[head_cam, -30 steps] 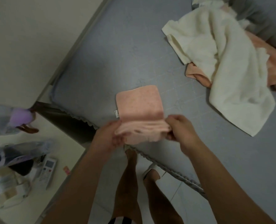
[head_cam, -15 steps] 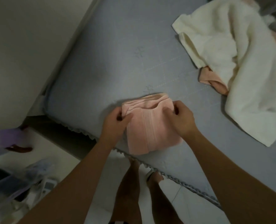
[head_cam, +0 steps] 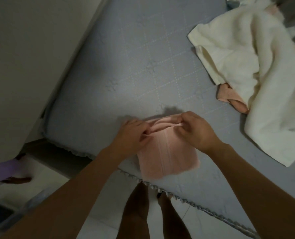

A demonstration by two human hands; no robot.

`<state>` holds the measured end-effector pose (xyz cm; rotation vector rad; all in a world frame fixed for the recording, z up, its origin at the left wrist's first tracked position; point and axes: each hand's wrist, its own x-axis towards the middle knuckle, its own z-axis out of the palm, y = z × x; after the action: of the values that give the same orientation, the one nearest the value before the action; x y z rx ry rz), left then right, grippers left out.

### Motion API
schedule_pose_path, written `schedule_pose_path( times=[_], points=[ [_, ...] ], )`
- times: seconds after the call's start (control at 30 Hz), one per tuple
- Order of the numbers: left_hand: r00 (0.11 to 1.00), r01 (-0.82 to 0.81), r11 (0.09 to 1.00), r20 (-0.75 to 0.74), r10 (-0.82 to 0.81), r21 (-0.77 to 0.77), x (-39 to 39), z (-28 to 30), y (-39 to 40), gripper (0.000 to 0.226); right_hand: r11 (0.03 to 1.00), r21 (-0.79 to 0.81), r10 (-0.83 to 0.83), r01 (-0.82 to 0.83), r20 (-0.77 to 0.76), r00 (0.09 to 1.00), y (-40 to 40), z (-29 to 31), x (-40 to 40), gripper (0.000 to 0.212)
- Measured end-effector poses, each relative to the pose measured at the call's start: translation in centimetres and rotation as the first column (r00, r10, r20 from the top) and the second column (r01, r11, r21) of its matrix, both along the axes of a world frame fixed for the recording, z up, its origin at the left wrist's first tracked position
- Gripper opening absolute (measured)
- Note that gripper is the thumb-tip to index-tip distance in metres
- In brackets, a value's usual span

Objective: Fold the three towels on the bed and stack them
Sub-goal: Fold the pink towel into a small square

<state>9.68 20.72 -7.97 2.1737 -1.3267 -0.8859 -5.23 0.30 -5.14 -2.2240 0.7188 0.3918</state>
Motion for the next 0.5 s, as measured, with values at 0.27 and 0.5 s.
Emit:
schedule_pose_path(
  times=[0.27,0.5],
  points=[
    [0.946,-0.271,0.95,-0.142,0.292,0.153,0.4,-1.4,-0.7,0.016,0.975,-0.21,0.046,-0.076,-0.147,0.988,-0.2,-1.1,2.6,0.021],
    [0.771,-0.588,0.782,-0.15,0.619,0.205,-1.5,-2.8,-1.9,0.01,0.942,-0.122,-0.323,0.314,-0.063,0.944,2.0,-2.5,2.0,0.039]
  ],
)
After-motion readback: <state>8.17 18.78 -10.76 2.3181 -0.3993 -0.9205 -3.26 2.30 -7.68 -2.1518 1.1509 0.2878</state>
